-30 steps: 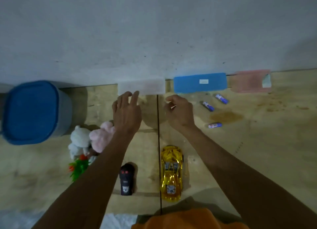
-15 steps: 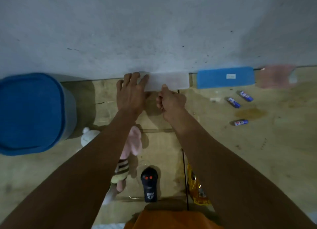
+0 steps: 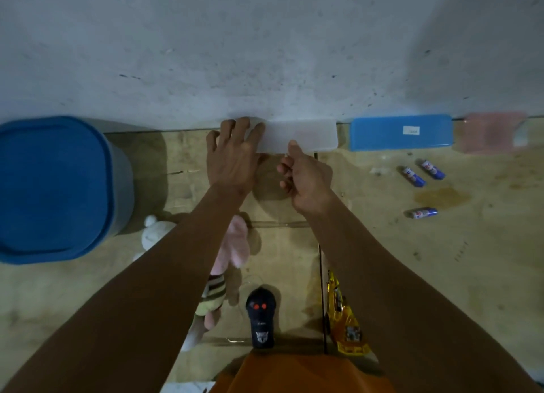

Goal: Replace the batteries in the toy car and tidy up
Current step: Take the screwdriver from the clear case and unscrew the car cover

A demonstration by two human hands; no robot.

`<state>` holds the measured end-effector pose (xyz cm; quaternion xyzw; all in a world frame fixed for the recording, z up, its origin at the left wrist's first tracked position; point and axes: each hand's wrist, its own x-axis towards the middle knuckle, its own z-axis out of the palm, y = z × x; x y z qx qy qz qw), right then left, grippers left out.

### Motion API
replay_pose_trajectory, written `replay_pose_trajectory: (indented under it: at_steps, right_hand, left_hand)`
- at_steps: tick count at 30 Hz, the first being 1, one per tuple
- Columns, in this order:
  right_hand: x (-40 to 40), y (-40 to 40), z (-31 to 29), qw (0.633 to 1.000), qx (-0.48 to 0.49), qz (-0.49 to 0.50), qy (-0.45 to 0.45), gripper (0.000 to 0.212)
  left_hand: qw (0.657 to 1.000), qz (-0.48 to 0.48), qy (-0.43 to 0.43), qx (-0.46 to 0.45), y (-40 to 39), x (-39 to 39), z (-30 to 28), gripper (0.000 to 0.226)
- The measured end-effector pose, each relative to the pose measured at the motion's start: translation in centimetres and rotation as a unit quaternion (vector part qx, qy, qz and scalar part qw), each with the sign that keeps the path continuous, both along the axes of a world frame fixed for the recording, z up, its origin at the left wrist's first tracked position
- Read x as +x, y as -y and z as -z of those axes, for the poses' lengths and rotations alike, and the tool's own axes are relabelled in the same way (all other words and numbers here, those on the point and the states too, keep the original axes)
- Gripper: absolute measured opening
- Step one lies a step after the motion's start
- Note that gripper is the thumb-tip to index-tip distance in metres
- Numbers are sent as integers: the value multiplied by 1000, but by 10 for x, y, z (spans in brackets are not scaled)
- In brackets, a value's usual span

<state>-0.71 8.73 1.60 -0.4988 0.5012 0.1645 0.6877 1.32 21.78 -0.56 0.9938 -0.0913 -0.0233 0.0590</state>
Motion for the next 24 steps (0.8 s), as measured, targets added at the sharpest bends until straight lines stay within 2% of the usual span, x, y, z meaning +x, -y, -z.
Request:
replay_pose_trajectory:
  at_steps: [6, 10, 14, 16, 19, 20, 21, 22, 24]
  right_hand:
    - [11, 1, -18, 1000, -17, -14, 3, 29]
    - [19, 8, -30, 998, -37, -41, 27, 29]
    - [18, 15, -35, 997, -43, -67, 22, 32]
    - [16, 19, -35, 996, -35, -78, 30, 31]
    - [17, 22, -35, 986, -34, -147, 74, 18]
    - [17, 25, -33, 977, -68, -177, 96, 13]
    - [18, 29, -28, 957, -141, -221, 125, 10]
    - [18, 33, -21, 917, -237, -278, 163, 9]
    - [13, 38, -8, 800, -388, -396, 229, 10]
  left_hand:
    - [1000, -4, 14, 5, -1, 0, 3, 64]
    - [998, -24, 52, -29, 0, -13, 2, 68]
    - [997, -26, 76, 0, -6, -30, 1, 91]
    - [997, -27, 76, -8, -8, -36, -1, 95]
    - [997, -38, 73, 13, -15, -36, -7, 92]
    - [997, -38, 68, 22, -15, -33, -9, 93]
    - [997, -37, 55, 27, -13, -28, -11, 95]
    - [998, -34, 38, 29, -11, -23, -13, 96]
    - [999, -26, 14, 32, -10, -21, -16, 101]
